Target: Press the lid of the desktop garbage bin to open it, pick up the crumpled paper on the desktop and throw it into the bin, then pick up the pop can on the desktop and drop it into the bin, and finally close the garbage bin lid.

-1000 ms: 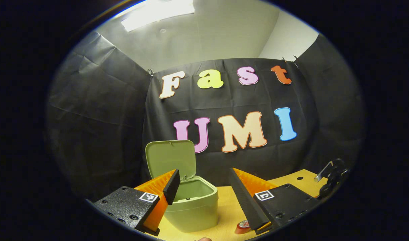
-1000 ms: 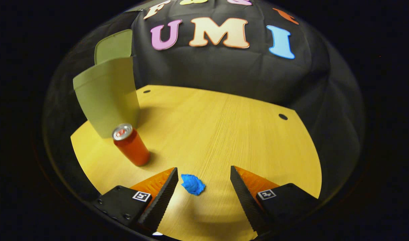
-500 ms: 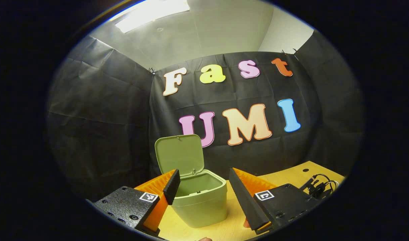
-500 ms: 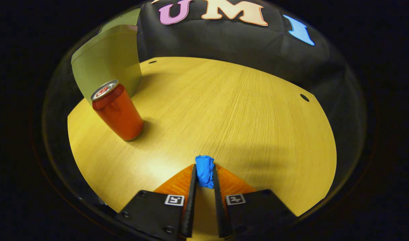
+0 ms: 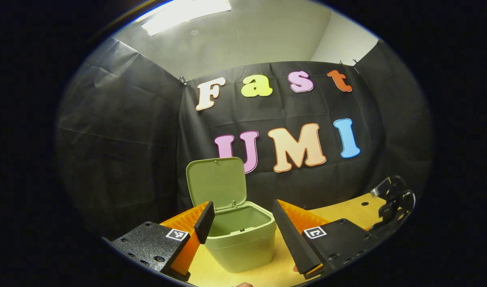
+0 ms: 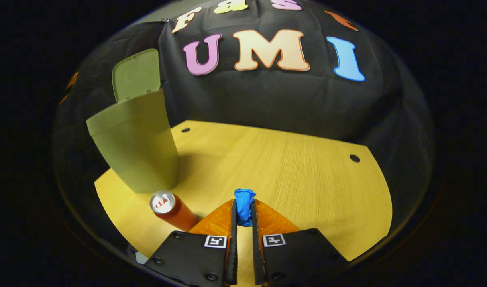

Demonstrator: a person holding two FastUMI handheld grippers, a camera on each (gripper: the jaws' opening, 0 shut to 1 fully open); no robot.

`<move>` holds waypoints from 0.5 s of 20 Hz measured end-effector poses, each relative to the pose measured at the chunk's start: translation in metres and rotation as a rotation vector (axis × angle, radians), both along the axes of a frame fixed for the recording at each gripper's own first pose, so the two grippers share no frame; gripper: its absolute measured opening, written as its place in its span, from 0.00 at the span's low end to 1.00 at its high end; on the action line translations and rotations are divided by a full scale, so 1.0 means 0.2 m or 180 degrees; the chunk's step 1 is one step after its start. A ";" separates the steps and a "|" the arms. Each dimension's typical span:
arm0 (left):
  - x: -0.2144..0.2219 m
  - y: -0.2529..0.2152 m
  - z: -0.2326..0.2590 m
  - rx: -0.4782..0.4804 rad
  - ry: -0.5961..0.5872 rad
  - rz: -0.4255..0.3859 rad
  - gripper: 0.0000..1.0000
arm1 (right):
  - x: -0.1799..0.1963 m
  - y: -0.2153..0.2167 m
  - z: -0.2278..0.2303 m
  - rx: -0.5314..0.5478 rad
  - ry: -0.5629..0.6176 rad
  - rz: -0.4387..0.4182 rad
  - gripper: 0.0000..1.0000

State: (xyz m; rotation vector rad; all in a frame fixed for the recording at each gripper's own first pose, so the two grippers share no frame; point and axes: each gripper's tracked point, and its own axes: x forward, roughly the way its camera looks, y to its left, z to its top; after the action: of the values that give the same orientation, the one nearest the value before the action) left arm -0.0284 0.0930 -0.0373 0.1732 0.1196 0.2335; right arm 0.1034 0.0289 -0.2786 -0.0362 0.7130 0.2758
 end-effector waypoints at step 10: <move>-0.15 0.24 -0.05 0.0018 0.0122 0.0227 0.89 | 0.25 0.69 0.78 0.0515 -0.0968 0.0641 0.18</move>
State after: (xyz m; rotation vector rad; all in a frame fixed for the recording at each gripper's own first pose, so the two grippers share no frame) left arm -0.0587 0.1408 -0.0466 0.1794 0.1632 0.3018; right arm 0.1526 0.1668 -0.1224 0.0043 0.3828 0.5083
